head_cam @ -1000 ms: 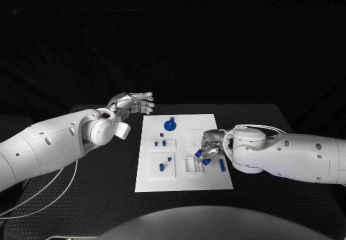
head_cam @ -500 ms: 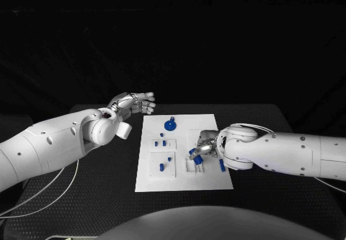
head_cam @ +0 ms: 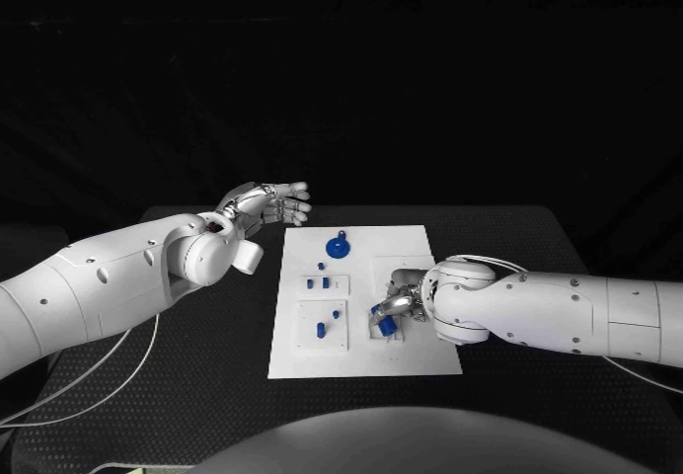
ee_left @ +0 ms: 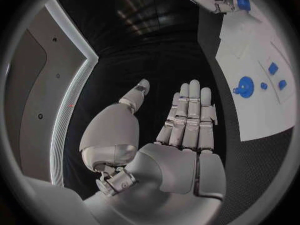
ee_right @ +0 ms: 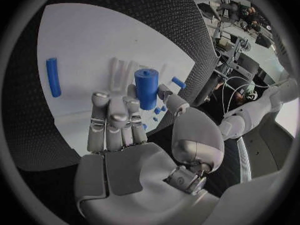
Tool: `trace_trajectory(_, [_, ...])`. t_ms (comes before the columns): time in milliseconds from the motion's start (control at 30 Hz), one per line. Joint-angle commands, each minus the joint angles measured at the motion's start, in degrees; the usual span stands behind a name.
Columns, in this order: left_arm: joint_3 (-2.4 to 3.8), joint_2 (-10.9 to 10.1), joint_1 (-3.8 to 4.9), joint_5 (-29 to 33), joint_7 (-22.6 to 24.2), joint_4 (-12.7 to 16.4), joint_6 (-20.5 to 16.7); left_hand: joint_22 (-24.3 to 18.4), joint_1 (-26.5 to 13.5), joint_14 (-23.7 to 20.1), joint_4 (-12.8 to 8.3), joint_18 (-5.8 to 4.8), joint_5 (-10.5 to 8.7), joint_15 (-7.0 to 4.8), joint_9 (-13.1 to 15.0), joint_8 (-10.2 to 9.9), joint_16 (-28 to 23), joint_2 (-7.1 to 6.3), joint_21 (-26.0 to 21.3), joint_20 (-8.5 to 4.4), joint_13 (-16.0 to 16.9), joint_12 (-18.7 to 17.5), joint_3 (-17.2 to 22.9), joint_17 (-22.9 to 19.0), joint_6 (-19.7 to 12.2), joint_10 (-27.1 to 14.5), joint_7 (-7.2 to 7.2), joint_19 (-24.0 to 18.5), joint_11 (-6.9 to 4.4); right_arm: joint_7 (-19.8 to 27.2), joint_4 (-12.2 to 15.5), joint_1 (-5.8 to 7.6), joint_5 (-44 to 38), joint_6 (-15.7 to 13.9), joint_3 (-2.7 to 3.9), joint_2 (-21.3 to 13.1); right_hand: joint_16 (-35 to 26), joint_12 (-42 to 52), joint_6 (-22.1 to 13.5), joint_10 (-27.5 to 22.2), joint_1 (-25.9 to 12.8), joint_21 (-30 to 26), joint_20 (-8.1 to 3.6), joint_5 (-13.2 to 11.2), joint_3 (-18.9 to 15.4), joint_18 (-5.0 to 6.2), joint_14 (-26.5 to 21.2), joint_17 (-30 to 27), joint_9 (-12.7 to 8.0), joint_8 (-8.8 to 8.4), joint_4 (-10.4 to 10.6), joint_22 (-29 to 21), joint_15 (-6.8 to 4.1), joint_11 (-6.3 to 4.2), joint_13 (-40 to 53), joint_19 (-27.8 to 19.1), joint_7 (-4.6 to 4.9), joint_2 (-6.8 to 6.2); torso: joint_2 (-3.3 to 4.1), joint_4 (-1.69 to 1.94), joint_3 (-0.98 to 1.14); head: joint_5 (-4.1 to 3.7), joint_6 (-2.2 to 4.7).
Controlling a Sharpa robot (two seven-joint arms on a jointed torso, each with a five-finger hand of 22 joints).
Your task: Assemble the parts on the task board
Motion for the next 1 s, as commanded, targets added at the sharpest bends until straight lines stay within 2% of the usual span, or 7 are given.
trace_trajectory(33, [0.02, 0.2, 0.08, -0.2, 0.2, 0.1, 1.0, 0.1, 0.0, -0.2, -0.1, 1.06, -0.16, 0.30, -0.1, 0.3, -0.3, 0.49, -0.2, 0.41, -0.1, -0.3, -0.1, 0.1, -0.4, -0.5, 0.04, 0.0, -0.02, -0.1, -0.2, -0.13, -2.6, 2.1, -0.01, 0.1, 0.2, -0.2, 0.2, -0.1, -1.0, 0.3, -0.30, 0.1, -0.1, 0.76, 0.0, -0.1, -0.1, -0.19, 0.0, 0.0, -0.47, -0.04, 0.1, 0.2, -0.12, 0.18, -0.01, -0.06, -0.02, 0.05, 0.00])
trace_trajectory(200, [0.02, 0.2, 0.09, -0.2, 0.2, 0.1, 1.0, 0.1, 0.0, -0.2, -0.1, 1.06, -0.16, 0.30, -0.1, 0.3, -0.3, 0.49, -0.3, 0.41, -0.1, -0.3, -0.1, 0.1, -0.5, -0.5, 0.04, 0.0, -0.01, -0.1, -0.3, -0.18, -2.9, 2.2, -0.02, 0.1, 0.2, -0.3, 0.2, -0.2, -2.0, 0.3, -0.34, 0.1, -0.1, 0.76, -0.1, -0.1, -0.2, -0.20, 0.2, 0.0, -0.51, -0.05, 0.2, 0.1, -0.13, 0.44, -0.01, -0.03, -0.01, 0.07, 0.00])
trace_trajectory(433, [0.01, 0.2, 0.09, -0.3, 0.1, 0.0, 1.0, 0.1, -0.1, -0.2, 0.0, 1.05, -0.16, 0.32, -0.1, 0.3, -0.4, 0.51, -0.3, 0.43, -0.1, -0.3, -0.1, 0.2, -0.5, -0.5, 0.05, 0.0, 0.00, -0.2, -0.8, -0.21, -3.6, 3.6, -0.02, 0.2, 0.3, -0.3, 0.2, -0.3, -3.6, 0.3, -0.41, 0.1, -0.2, 0.76, -0.2, -0.2, -0.3, -0.21, 0.3, 0.0, -0.56, -0.08, 0.3, 0.1, -0.14, 0.96, 0.00, -0.04, -0.05, 0.04, 0.00])
trace_trajectory(633, [0.01, 0.2, 0.09, -0.6, -0.1, 0.1, 1.2, 0.1, -0.1, -0.2, 0.0, 1.05, -0.16, 0.32, -0.1, 0.3, -0.4, 0.52, -0.3, 0.43, -0.1, -0.3, -0.1, 0.2, -0.5, -0.5, 0.05, 0.0, 0.00, -0.1, -0.7, -0.50, -3.3, 4.7, -0.03, 0.6, 0.2, -0.4, 0.1, -0.4, -4.9, 0.3, -0.44, 0.1, -0.4, 0.76, -0.2, -0.2, -0.4, -0.25, 0.4, -0.1, -0.57, -0.06, 0.4, 0.0, -0.12, 0.92, -0.02, 0.02, -0.01, 0.14, 0.00])
trace_trajectory(700, [0.01, 0.2, 0.09, -0.7, -0.1, 0.1, 1.2, 0.1, 0.0, -0.2, 0.0, 1.06, -0.15, 0.31, -0.1, 0.3, -0.4, 0.52, -0.3, 0.42, -0.1, -0.3, 0.0, 0.3, -0.5, -0.5, 0.05, -0.1, 0.00, -0.1, -0.7, -0.54, -3.2, 5.0, -0.03, 0.7, 0.2, -0.4, 0.0, -0.5, -5.8, 0.2, -0.46, 0.1, -0.4, 0.76, -0.3, -0.2, -0.4, -0.27, 0.6, -0.1, -0.57, -0.05, 0.5, -0.1, -0.11, 1.27, -0.02, 0.00, -0.01, 0.14, 0.00])
trace_trajectory(1000, [0.00, 0.3, 0.09, -0.7, -0.2, 0.1, 1.2, 0.2, 0.1, -0.2, -0.1, 1.07, -0.15, 0.32, -0.1, 0.3, -0.5, 0.50, -0.4, 0.42, -0.1, -0.3, 0.0, 0.3, -0.5, -0.6, 0.05, -0.1, 0.01, -0.1, -0.6, -0.74, -2.7, 5.6, -0.06, 0.9, 0.2, -0.4, -0.1, -0.6, -6.5, 0.2, -0.51, 0.1, -0.4, 0.76, -0.3, -0.2, -0.5, -0.31, 0.3, -0.1, -0.56, -0.04, 0.6, -0.2, -0.09, 0.88, -0.01, -0.06, -0.01, 0.28, 0.00])
